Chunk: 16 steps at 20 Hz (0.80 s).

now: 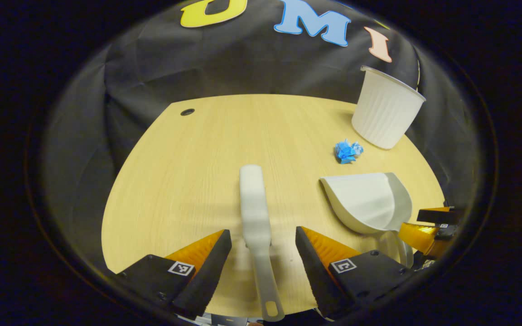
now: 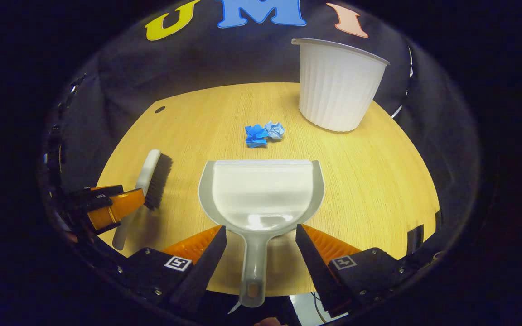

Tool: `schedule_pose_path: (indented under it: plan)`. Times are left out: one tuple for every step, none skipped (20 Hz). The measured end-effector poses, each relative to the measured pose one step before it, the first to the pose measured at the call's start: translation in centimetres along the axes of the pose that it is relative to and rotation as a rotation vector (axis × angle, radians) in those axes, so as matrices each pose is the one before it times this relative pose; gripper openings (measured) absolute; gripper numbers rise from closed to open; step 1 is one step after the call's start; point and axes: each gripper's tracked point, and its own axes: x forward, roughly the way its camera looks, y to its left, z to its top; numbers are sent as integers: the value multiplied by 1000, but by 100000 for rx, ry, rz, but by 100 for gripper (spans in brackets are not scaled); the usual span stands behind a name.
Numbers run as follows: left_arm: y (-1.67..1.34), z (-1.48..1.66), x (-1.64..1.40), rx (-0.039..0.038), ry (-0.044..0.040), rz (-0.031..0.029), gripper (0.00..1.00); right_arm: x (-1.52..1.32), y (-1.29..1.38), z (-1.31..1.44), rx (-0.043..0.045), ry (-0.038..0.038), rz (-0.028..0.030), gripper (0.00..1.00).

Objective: Pick up the small broom and dustpan from the desktop, sweep the trash into the dustpan with the broom, and then empty the trash into the garbage bin.

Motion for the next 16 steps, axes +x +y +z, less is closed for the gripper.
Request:
schedule_pose_path:
  plan:
    - [118, -381, 212, -257, 1407, 138, 94, 201, 29, -371, -140, 1927, 716, 96]
    - [159, -303, 173, -661, 1453, 468, 96, 304, 122, -434, -432, 1965, 501, 96]
    - [116, -330, 28, -660, 1307, 263, 94, 187, 138, -361, -652, 2104, 584, 96]
    - [79, -262, 205, -680, 1239, 365, 94, 271, 74, -303, -712, 1671, 165, 96]
    - [3, -207, 141, -383, 1232, 105, 96, 255, 41, -328, -861, 1557, -31, 96]
    - [93, -176, 170, -210, 956, 235, 96, 346, 126, -331, -816, 1711, 122, 96]
    - [154, -290, 186, 40, 1294, 220, 96, 376, 162, -262, -603, 1992, 633, 96]
    - [48, -208, 260, 14, 1039, 192, 96, 500, 155, -139, 56, 1158, 643, 96]
    - [-7, -190, 319, 45, 1194, 104, 94, 362, 56, -21, 374, 1018, 391, 96]
    - [28, -156, 244, 97, 1198, 224, 94, 350, -57, -131, 339, 1108, -5, 96]
    - [-11, -68, 429, 198, 790, -78, 96, 334, -176, 14, 396, 1007, -423, 96]
    - [-20, 47, 371, 105, 647, -62, 96, 331, -137, -22, 493, 929, -476, 96]
    - [-190, 72, 359, 24, 337, -108, 96, 337, -32, 162, 605, 578, 17, 96]
    - [-93, 48, 253, 50, 470, -142, 96, 286, 38, 121, 490, 223, 75, 96]
    - [-16, 22, 221, 261, 473, -111, 96, 314, 32, 176, -134, 467, -15, 96]
    - [-20, 115, 146, 398, 270, 166, 96, 315, -7, 28, -492, 323, -358, 96]
